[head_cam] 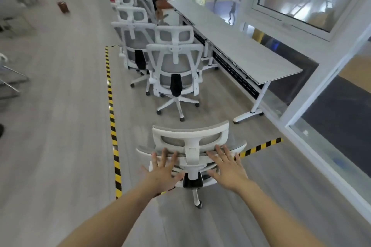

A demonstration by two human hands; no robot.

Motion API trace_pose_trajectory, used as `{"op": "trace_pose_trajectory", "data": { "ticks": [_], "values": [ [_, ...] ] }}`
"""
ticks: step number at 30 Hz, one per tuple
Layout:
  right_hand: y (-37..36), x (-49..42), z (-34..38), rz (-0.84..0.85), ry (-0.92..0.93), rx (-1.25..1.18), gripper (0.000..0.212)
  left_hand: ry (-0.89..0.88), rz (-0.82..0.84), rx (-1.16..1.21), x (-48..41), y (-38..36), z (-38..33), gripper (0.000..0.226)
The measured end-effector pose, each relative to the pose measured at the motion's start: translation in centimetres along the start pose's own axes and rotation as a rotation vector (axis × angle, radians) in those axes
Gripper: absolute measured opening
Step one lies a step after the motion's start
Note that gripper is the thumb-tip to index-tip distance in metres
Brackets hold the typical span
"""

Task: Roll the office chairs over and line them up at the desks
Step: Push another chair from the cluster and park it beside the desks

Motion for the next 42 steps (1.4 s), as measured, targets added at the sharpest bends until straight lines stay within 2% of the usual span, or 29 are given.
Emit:
{"op": "trace_pose_trajectory", "data": {
  "ticks": [8,17,29,37,42],
  "values": [
    [1.9,-3.8,4.2,0.067,0.153,0.113,0.077,0.151,0.016,0.134,1.9,-0.2,3.9,0.082],
    [3.5,-8.6,9.3,0.07,0.208,0.111,0.072,0.189,-0.024,0.161,0.6,1.9,9.5,0.08],
    [8.0,-19.7,17.7,0.045,0.131,0.061,0.07,0.131,0.01,0.09,-6.1,12.2,20.7,0.082],
    [13.4,-26.3,22.7,0.154,0.029,0.102,0.074,0.124,0.026,0.008,-10.2,20.2,26.2,0.083],
    [14.2,-28.6,24.1,0.165,0.009,0.109,0.073,0.109,0.025,-0.005,-11.9,21.6,28.0,0.084]
  ]
}}
Point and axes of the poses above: each hand's wrist, its own x-axis away from the middle knuckle, its own y-axis out of the back of the hand, z = x × y, the point moved 4 cm from there along -x, towards the middle knuckle, and after that the axes turned 15 degrees about z, right-handed, at the moved point
